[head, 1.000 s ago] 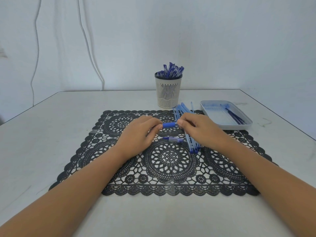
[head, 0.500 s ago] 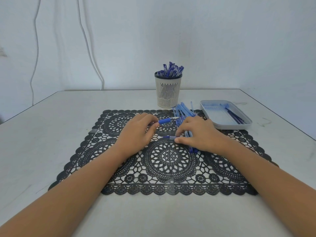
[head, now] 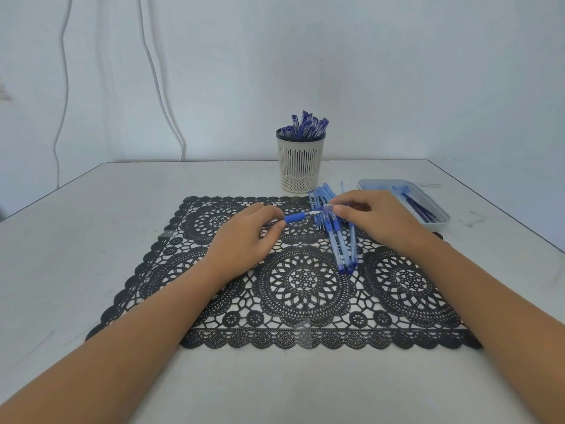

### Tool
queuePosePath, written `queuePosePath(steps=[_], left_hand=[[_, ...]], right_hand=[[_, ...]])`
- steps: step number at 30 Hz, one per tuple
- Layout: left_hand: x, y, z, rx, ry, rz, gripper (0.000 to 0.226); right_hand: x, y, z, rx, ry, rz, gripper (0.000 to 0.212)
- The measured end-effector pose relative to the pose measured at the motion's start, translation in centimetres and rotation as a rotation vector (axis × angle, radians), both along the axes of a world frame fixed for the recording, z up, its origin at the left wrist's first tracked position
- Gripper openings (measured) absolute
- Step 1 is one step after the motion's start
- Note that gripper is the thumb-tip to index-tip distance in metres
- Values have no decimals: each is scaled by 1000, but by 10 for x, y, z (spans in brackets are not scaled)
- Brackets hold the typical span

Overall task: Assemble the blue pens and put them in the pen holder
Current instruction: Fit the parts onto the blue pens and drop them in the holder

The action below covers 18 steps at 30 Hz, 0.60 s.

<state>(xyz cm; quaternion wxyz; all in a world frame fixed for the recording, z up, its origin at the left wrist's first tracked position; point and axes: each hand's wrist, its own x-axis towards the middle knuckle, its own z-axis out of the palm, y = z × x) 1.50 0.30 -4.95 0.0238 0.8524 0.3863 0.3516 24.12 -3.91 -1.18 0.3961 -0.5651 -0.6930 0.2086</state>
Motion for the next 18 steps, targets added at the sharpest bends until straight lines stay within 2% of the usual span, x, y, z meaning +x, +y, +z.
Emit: queuePosePath(steps=[11,18], left_hand=[[0,1,-2,16,-4,0,17],[2,1,-2,41,25,-66,36]], right_hand=[[2,0,-1,10,-45,17,11],[-13,0,-8,23,-105,59,13]])
